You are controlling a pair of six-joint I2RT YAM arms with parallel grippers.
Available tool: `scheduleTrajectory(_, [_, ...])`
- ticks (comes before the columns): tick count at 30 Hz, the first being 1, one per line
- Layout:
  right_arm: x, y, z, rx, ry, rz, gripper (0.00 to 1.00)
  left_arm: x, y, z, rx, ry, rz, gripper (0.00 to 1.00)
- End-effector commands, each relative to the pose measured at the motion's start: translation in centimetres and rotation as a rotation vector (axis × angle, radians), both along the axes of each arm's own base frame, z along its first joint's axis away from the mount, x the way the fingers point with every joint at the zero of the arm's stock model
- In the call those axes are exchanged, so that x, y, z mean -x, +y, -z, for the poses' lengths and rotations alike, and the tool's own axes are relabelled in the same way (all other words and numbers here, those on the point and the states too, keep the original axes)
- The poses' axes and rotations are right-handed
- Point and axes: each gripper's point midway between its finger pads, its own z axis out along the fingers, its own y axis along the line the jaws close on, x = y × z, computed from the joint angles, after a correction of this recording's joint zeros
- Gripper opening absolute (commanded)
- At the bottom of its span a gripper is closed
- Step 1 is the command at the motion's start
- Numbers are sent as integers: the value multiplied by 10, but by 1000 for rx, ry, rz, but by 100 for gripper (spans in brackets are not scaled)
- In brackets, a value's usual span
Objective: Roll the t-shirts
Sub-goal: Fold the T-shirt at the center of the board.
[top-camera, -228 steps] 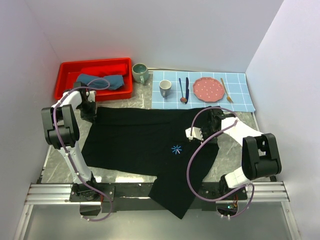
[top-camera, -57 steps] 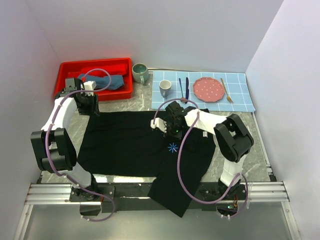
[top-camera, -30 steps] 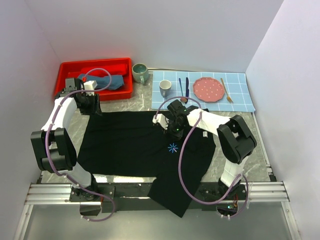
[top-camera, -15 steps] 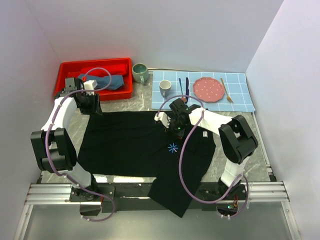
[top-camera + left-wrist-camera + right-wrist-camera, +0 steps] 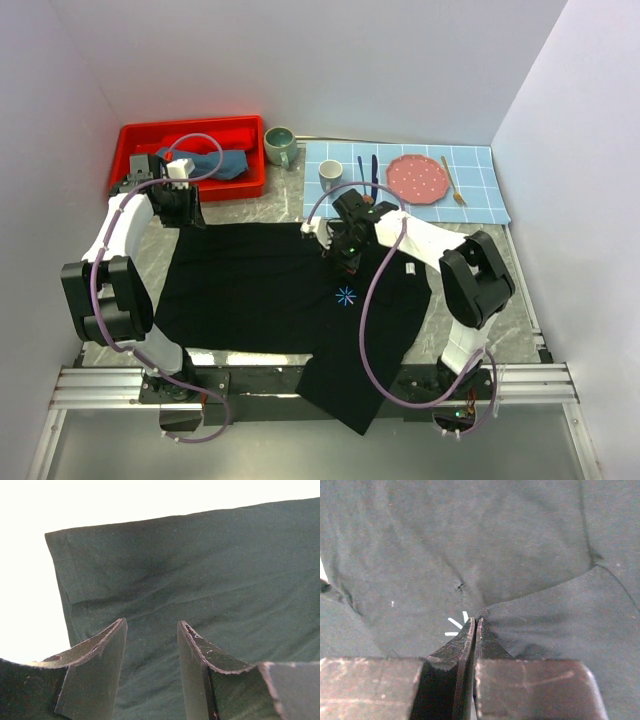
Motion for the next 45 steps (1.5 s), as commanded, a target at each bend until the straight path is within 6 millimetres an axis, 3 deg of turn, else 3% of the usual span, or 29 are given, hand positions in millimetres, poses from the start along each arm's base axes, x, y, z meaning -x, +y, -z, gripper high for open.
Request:
scheduleTrajectory(1, [9, 9, -7, -25, 55, -37, 2, -9, -1, -11, 12, -37, 2, 51])
scheduleTrajectory(5, [10, 15, -24, -74, 69, -32, 31, -12, 1, -9, 6, -30, 4, 51])
scheduleTrajectory(9, [-41, 1, -57, -168, 47, 249, 42, -26, 6, -8, -8, -32, 4, 52])
scheduleTrajectory(11, [-84, -32, -64, -181, -6, 434, 43, -34, 6, -2, -14, -25, 8, 52])
scheduleTrajectory(13, [-123, -77, -51, -88, -85, 564, 41, -43, 13, 14, -52, 12, 2, 51])
scheduleTrajectory(15, [-151, -109, -49, -21, -156, 607, 39, -54, 23, 29, -92, 33, -18, 49])
scheduleTrajectory(17, [-171, -147, -32, 41, -155, 666, 39, -61, 29, 37, -114, 39, -30, 47])
scheduleTrajectory(18, [-185, -158, -38, 48, -181, 680, 39, -67, 30, 45, -118, 45, -32, 47])
scheduleTrajectory(19, [-190, -172, -23, 110, -178, 682, 39, -70, 31, 49, -120, 51, -31, 47])
scheduleTrajectory(20, [-202, -187, -27, 128, -204, 706, 39, -71, 31, 62, -115, 81, -28, 47])
scheduleTrajectory(23, [-216, -220, -13, 196, -210, 741, 39, -77, 30, 81, -111, 119, -23, 47])
scheduleTrajectory(27, [-217, -244, 8, 280, -190, 720, 36, -79, 37, 104, -180, 167, -9, 45])
scheduleTrajectory(31, [-209, -258, 25, 327, -185, 656, 29, -83, 50, 116, -261, 181, 2, 44])
scheduleTrajectory(36, [-208, -270, 38, 379, -201, 657, 34, -89, 57, 126, -313, 191, 33, 44])
scheduleTrajectory(37, [-209, -266, 36, 361, -191, 672, 36, -90, 53, 123, -301, 185, 50, 45])
scheduleTrajectory(39, [-219, -276, 19, 294, -203, 737, 38, -96, 45, 100, -260, 121, 80, 45])
scheduleTrajectory(42, [-229, -281, 4, 257, -215, 791, 42, -104, 40, 51, -232, -7, 78, 51])
scheduleTrajectory(45, [-225, -278, 7, 234, -178, 779, 44, -105, 48, 37, -256, -36, 37, 59])
